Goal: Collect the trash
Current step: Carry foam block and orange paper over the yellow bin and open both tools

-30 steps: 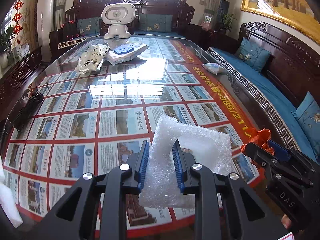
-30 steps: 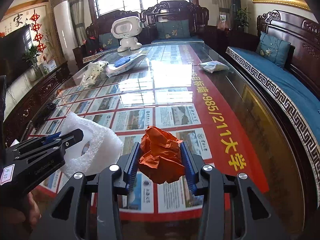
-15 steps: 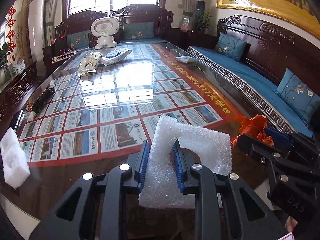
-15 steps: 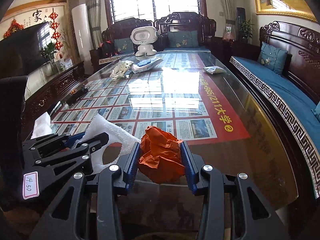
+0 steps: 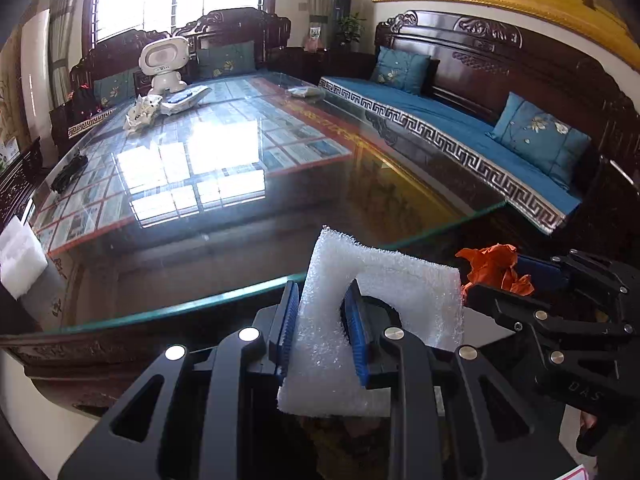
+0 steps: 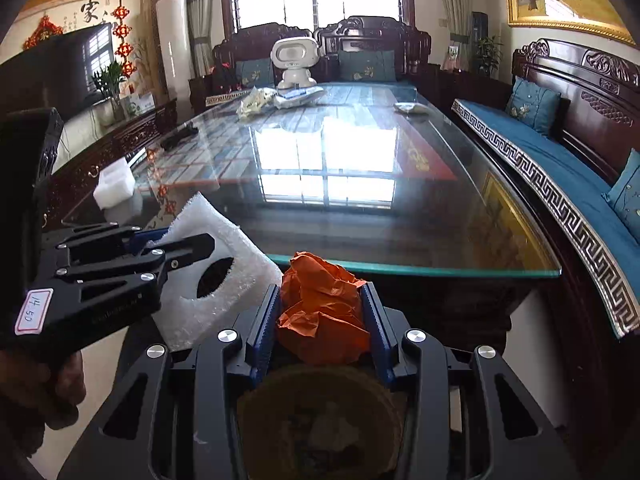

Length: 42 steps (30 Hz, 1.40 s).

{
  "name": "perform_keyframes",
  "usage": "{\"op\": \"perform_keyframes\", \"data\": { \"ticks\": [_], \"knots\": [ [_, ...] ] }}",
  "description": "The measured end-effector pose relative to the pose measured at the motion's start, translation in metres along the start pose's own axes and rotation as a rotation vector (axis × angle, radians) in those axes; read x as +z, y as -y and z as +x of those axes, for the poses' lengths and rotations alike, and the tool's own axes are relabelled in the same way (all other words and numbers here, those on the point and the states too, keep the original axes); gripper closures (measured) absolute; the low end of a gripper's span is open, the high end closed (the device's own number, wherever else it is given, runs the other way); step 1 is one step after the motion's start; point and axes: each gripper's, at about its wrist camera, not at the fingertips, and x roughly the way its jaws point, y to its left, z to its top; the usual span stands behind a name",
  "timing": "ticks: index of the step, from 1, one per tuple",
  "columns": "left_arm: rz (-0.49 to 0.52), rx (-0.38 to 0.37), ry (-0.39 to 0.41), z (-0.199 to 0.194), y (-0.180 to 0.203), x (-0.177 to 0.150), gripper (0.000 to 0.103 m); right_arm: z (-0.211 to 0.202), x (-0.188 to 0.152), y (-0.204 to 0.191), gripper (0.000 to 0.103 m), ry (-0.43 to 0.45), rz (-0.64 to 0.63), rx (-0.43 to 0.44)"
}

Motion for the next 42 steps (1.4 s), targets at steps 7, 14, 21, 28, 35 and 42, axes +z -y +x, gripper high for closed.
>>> {"op": "perform_keyframes", "data": {
  "ticks": [7,14,21,28,35,42],
  "knots": [
    [0.054,-0.039,-0.148,0.028,0.019,-0.073,0.078,0.026,-0.073,-0.001,0.062,-0.159,0.033,-0.013],
    [0.084,-0.039,-0.282,0.063,0.025,-0.114,0.078,0.064,-0.121,0.001,0.056,-0.285,0.048,-0.057],
    [0.077,-0.047,-0.348,0.086,0.028,-0.130,0.078,0.084,-0.138,0.018,0.050,-0.313,0.098,-0.067],
    [0.086,-0.065,-0.398,0.109,0.037,-0.136,0.078,0.083,-0.142,0.029,0.029,-0.310,0.096,-0.024],
    [0.115,-0.088,-0.436,0.123,0.050,-0.141,0.077,0.077,-0.141,0.044,0.030,-0.284,0.158,-0.014],
    [0.175,-0.110,-0.451,0.131,0.069,-0.143,0.040,0.074,-0.141,0.054,0.030,-0.287,0.190,-0.003]
  ]
}}
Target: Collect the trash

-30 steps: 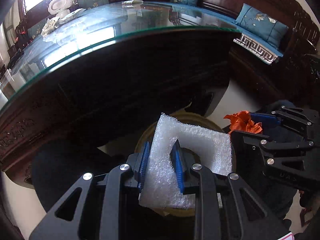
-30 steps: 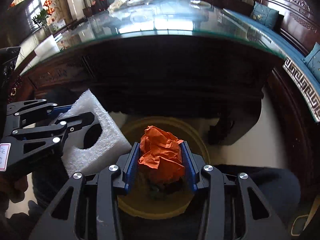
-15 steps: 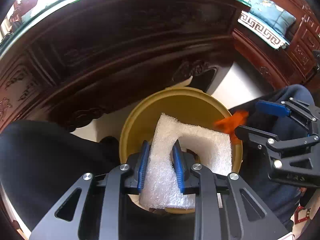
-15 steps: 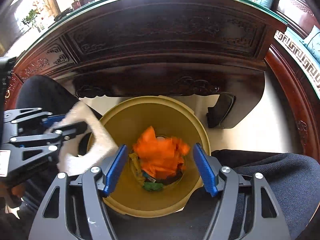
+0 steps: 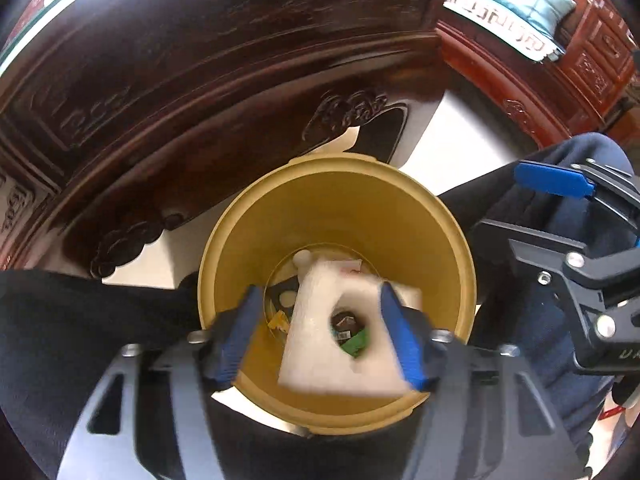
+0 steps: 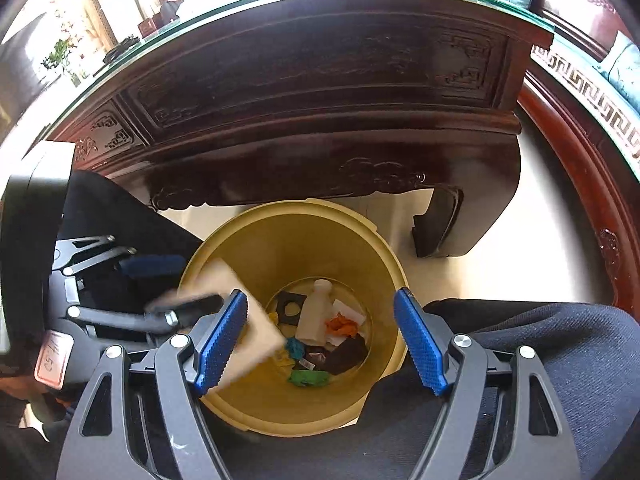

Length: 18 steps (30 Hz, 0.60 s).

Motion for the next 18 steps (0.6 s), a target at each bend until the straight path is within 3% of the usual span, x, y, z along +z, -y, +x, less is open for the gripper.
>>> {"op": "perform_keyframes", "data": {
  "ticks": [9,18],
  "knots": [
    [-0.014,-0.014,0.033,-0.012,0.004,0.002,0.040,-0.006,0.002,-0.004,0.030,0.020,-0.004,0.010],
    [-0.113,0.076,0.210,-0.070,-0.029,0.020,0.040,-0.042,0.030,-0.036,0.030,0.142,-0.073,0.028]
  ]
}}
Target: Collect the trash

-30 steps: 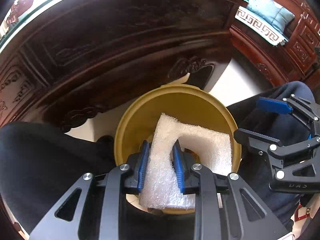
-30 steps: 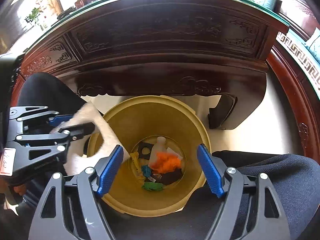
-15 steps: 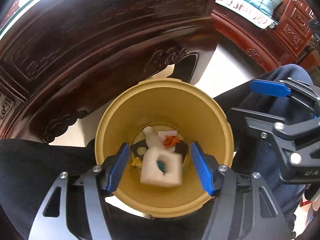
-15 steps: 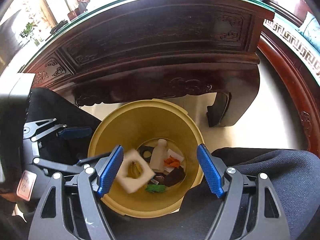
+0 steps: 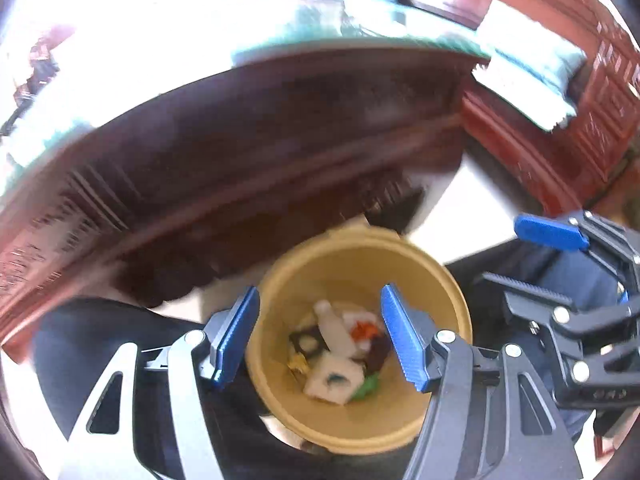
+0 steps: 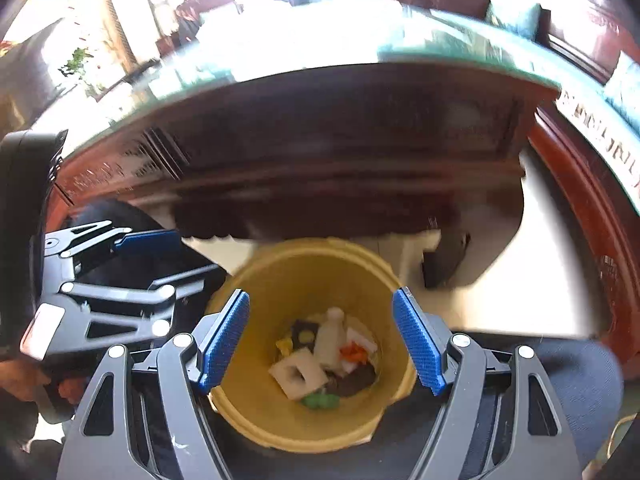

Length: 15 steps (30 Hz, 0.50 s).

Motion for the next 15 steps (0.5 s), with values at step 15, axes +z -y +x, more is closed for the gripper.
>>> {"op": "perform_keyframes", "data": {
  "ticks": [15],
  "knots": [
    [-0.177,0.190,0.279,-0.079,-0.081,0.119,0.015,-0.033,0.163,-0.052,0.008,0.284,-0.087,-0.068]
  ]
}}
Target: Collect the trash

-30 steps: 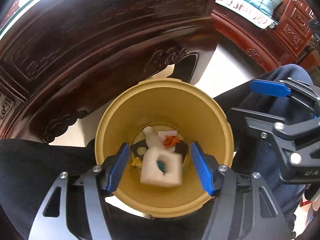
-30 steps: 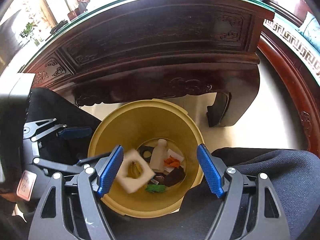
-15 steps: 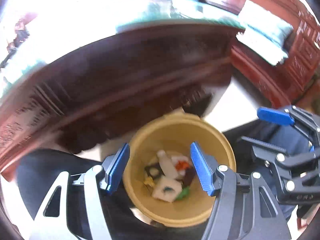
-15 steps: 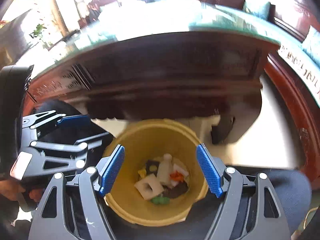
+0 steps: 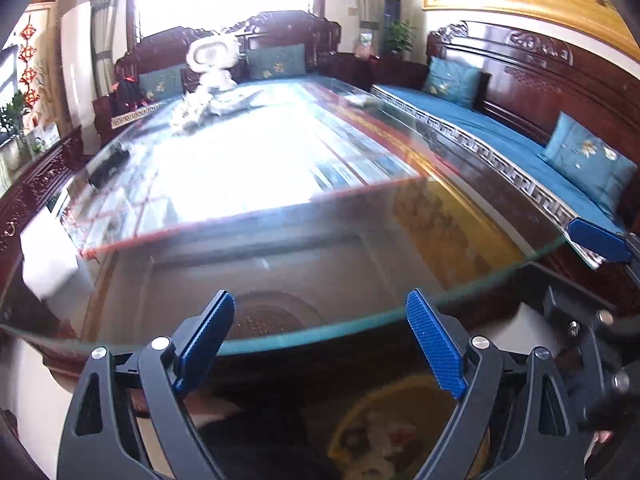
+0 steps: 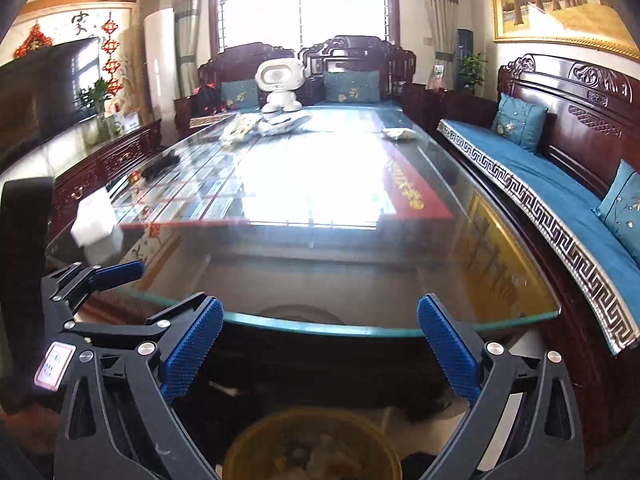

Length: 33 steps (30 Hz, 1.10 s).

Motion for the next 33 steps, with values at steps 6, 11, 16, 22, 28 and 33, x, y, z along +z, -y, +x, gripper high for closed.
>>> {"op": "perform_keyframes", "data": {
  "ticks": [6,11,16,22,28,33],
  "knots": [
    [0.003,0.053,0.049,0.024,-0.017,0.045,0.004,0.040,0.044,-0.004,0.008,-0.013,-0.013,-0.012],
    [-0.049,0.088,0.041,0.060,-0.050,0.073,0.004,0.083,0.071,-0.001,0.008,-0.034,0.014,-0.020],
    [-0.016,0.188,0.035,0.094,-0.070,0.089,0.004,0.128,0.091,0.008,0.008,-0.063,0.023,-0.042],
    [-0.048,0.140,-0.017,0.138,-0.088,0.107,0.004,0.184,0.108,0.015,0.008,-0.116,0.010,-0.037],
    [-0.105,0.112,-0.054,0.166,-0.100,0.118,0.004,0.220,0.116,0.012,0.008,-0.140,-0.009,-0.017],
    [-0.134,0.140,-0.048,0.174,-0.111,0.127,0.004,0.243,0.121,0.011,0.008,-0.161,-0.013,-0.001]
  ]
}}
